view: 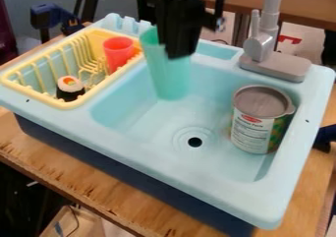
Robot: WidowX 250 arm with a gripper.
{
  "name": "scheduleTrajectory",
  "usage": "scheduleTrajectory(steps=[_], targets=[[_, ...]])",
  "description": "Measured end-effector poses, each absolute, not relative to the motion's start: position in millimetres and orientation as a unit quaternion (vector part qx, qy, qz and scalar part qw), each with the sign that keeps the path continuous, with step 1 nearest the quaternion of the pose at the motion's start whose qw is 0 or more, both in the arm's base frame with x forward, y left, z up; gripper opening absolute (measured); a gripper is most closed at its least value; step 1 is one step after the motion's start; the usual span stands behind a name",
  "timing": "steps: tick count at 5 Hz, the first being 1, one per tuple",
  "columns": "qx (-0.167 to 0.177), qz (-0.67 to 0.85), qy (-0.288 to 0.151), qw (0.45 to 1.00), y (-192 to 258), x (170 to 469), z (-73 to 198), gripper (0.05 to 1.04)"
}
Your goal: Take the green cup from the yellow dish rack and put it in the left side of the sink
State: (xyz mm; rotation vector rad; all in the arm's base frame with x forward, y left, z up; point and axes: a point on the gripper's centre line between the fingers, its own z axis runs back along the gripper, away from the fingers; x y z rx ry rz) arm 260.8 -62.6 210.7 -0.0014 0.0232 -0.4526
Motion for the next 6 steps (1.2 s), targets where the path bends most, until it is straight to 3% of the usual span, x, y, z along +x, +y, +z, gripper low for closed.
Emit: scheduleTrajectory(steps=[3, 5, 6], targets=[[0.026, -0.194, 0.055, 0.979, -38, 270, 166, 0.08], [0.012, -0.188, 0.09, 0.978, -31, 275, 129, 0.08], [0.013, -0.184, 0.093, 0.978, -32, 278, 126, 0.112]])
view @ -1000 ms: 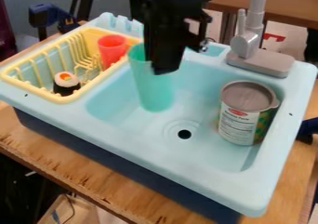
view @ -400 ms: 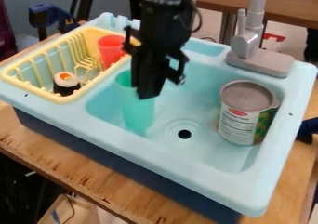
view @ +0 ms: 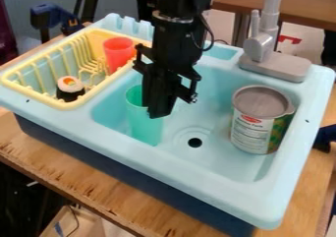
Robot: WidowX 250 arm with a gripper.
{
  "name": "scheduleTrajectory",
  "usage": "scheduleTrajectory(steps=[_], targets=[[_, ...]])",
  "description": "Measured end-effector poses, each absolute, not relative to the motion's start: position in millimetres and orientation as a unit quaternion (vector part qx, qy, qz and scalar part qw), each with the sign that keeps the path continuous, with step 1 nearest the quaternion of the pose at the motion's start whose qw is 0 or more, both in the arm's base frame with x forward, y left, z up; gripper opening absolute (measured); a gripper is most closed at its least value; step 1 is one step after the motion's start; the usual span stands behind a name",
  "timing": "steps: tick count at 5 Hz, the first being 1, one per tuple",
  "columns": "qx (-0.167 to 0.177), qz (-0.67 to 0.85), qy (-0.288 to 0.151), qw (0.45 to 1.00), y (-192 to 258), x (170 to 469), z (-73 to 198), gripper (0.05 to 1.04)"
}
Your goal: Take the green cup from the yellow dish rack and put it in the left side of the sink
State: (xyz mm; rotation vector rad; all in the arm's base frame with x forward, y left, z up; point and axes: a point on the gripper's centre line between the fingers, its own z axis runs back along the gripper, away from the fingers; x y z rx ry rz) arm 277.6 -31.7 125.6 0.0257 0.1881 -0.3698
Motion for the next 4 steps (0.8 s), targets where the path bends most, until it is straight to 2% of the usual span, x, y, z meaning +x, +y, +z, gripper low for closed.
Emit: scheduleTrajectory(steps=[1, 2, 3, 4], targets=[[0.014, -0.17, 0.09, 0.981, -32, 279, 125, 0.298], [0.032, -0.142, 0.083, 0.986, -28, 274, 140, 0.584], [0.056, -0.142, 0.035, 0.988, -37, 275, 180, 0.882], [0.076, -0.127, -0.006, 0.989, -36, 272, 218, 1.01]])
